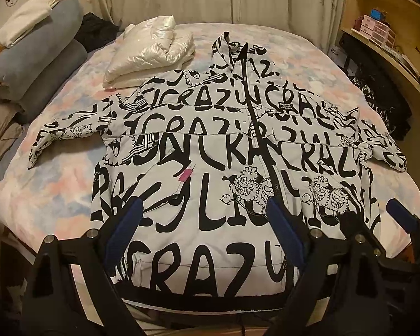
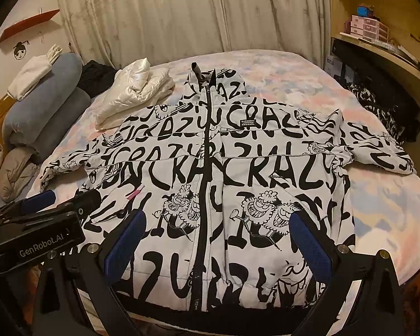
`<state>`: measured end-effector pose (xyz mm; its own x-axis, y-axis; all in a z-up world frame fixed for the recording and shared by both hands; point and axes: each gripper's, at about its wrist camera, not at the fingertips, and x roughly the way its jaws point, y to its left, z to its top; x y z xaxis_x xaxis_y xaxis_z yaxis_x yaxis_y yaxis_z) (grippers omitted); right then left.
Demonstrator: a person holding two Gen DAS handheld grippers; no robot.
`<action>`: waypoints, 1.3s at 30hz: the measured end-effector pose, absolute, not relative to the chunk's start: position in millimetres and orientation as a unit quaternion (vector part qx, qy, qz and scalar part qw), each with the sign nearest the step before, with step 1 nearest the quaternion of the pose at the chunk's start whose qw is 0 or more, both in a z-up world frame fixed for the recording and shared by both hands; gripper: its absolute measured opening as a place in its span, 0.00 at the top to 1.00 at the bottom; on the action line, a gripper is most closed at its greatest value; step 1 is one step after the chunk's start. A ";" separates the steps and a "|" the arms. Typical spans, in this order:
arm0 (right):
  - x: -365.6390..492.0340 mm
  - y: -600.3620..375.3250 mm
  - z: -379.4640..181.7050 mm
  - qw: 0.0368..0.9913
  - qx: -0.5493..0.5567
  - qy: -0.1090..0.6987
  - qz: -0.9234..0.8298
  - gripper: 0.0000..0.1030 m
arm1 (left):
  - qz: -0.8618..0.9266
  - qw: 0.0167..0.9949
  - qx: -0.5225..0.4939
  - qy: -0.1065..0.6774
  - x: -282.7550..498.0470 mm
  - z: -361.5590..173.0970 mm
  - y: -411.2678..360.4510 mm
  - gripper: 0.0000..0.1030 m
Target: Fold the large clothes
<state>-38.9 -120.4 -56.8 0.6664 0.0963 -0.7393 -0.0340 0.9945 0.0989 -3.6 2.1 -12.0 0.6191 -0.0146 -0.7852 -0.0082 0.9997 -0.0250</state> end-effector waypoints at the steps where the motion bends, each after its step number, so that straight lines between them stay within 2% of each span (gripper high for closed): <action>1: -39.1 -119.9 -57.6 0.912 0.039 0.407 0.036 0.00 | -0.002 0.900 -0.013 0.436 -4.4 -13.3 2.3 0.14; 39: -39.1 -122.6 -61.5 0.915 0.028 0.401 0.033 0.00 | -0.006 0.894 -0.022 0.448 -1.7 -25.0 -4.3 0.14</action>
